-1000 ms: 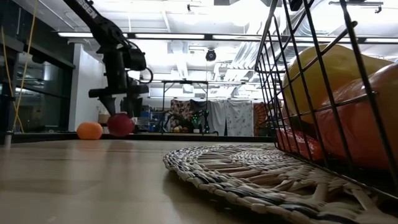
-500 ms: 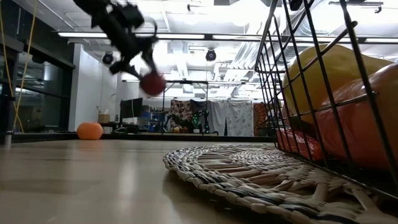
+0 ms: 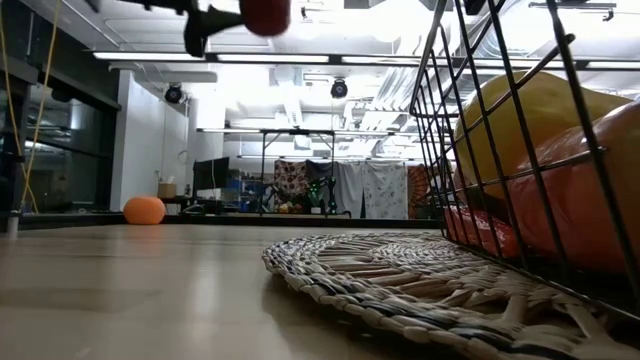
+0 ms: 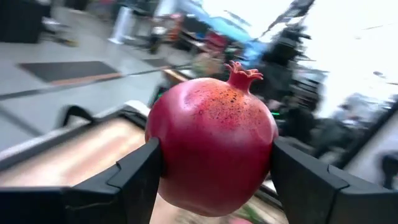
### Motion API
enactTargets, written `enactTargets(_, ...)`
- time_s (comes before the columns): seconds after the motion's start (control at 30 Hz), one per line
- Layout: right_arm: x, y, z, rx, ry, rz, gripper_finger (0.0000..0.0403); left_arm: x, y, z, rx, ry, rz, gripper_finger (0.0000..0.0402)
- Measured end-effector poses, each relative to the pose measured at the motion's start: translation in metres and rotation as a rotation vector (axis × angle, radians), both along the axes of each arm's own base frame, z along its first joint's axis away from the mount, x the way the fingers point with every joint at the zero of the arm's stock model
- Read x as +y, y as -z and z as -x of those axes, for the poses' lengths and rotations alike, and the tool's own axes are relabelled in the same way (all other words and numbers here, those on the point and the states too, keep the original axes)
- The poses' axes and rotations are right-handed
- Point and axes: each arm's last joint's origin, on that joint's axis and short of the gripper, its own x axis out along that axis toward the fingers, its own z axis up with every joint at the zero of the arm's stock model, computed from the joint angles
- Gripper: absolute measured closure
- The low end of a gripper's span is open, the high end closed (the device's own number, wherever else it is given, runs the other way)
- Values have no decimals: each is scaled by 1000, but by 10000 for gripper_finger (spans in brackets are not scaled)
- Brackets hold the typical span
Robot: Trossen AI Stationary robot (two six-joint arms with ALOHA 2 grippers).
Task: Build produce basket
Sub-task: Put the red pomegranate into the wire basket
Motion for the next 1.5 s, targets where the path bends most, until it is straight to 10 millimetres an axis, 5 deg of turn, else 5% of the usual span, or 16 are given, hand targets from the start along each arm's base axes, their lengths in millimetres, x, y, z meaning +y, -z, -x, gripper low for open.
enactTargets(0.33,0,-1,0,-5,-1,-2,403,-46,6,-1,-50,51,-106,149)
enactTargets(0.9,0,-1,0,-6,-1,-2,403,-51,5,-14,-11,96,-142,149)
enactTargets(1.07,0,-2,0,-22,-1,-21,403,-65,-2,-49,71,212,-198,149)
enactTargets(1.27,-1,-6,0,-57,47,-53,403,-96,3,-115,172,401,-255,149)
enactTargets(1.5,-1,-7,0,-70,45,-32,403,-133,32,-189,274,485,-262,149)
